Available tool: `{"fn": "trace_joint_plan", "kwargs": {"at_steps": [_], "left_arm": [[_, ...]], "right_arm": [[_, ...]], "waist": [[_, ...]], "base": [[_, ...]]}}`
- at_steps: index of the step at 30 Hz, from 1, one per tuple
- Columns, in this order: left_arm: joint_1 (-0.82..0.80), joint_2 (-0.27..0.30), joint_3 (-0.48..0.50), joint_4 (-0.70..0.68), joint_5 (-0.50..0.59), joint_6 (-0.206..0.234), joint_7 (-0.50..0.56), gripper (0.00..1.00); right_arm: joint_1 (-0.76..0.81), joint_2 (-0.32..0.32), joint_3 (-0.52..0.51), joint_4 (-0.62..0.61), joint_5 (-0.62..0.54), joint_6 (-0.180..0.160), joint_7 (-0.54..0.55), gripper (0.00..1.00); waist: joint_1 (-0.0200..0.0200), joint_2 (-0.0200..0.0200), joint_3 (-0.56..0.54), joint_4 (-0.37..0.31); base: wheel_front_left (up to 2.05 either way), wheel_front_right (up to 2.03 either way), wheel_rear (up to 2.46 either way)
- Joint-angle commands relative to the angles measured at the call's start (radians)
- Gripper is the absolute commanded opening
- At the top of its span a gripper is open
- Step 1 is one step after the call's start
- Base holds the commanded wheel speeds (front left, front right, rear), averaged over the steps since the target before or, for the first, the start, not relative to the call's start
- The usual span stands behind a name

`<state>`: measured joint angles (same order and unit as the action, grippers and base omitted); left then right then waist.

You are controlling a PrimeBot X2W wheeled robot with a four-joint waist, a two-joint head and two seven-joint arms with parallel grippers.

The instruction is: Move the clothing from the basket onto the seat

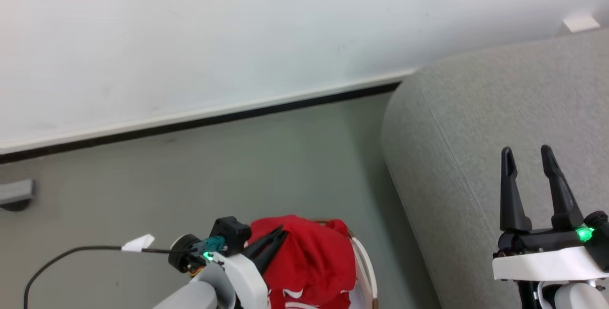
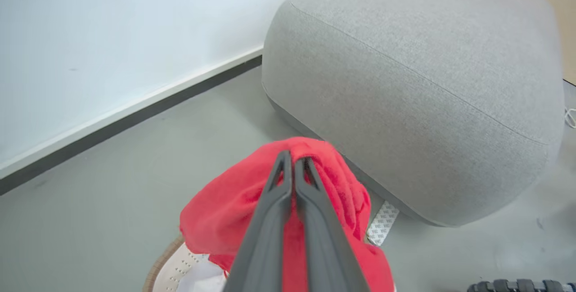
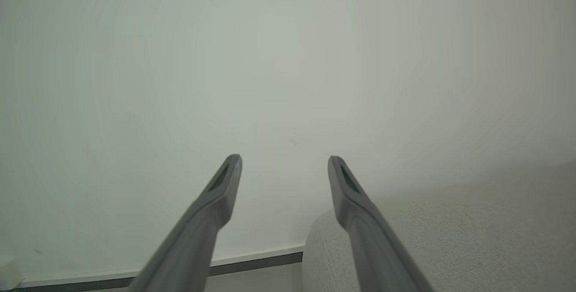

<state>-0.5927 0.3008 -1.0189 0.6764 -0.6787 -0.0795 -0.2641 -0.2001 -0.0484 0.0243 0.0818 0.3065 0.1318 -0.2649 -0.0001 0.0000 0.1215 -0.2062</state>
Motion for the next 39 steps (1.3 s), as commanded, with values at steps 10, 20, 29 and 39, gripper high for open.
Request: {"fn": "trace_joint_plan", "kwargs": {"at_steps": [10,20,29,39], "left_arm": [[0.034,0.019,0.171,-0.233,0.084,0.027,-0.001,0.0],[-0.039,0.038,0.261,-0.38,0.08,0.059,0.0,0.0],[-0.038,0.059,0.285,-0.437,0.061,0.086,0.013,0.0],[-0.032,0.058,0.282,-0.451,0.056,0.093,0.019,0.0]], "right_arm": [[0.051,-0.004,0.038,0.036,0.014,-0.002,0.001,1.0],[0.059,-0.004,0.12,0.062,0.027,-0.002,0.001,1.0],[0.062,-0.004,0.177,0.078,0.027,-0.002,0.001,1.0],[0.042,-0.003,0.241,0.113,-0.041,-0.002,0.001,1.0]], "waist": [[0.0001,0.0,-0.104,0.069],[0.0001,0.0,-0.135,0.082],[0.0001,0.0,-0.143,0.087],[0.0001,0.0,-0.146,0.103]], "base": [[0.0,0.0,0.0],[0.0,0.0,0.0],[0.0,0.0,0.0],[0.0,0.0,0.0]]}}
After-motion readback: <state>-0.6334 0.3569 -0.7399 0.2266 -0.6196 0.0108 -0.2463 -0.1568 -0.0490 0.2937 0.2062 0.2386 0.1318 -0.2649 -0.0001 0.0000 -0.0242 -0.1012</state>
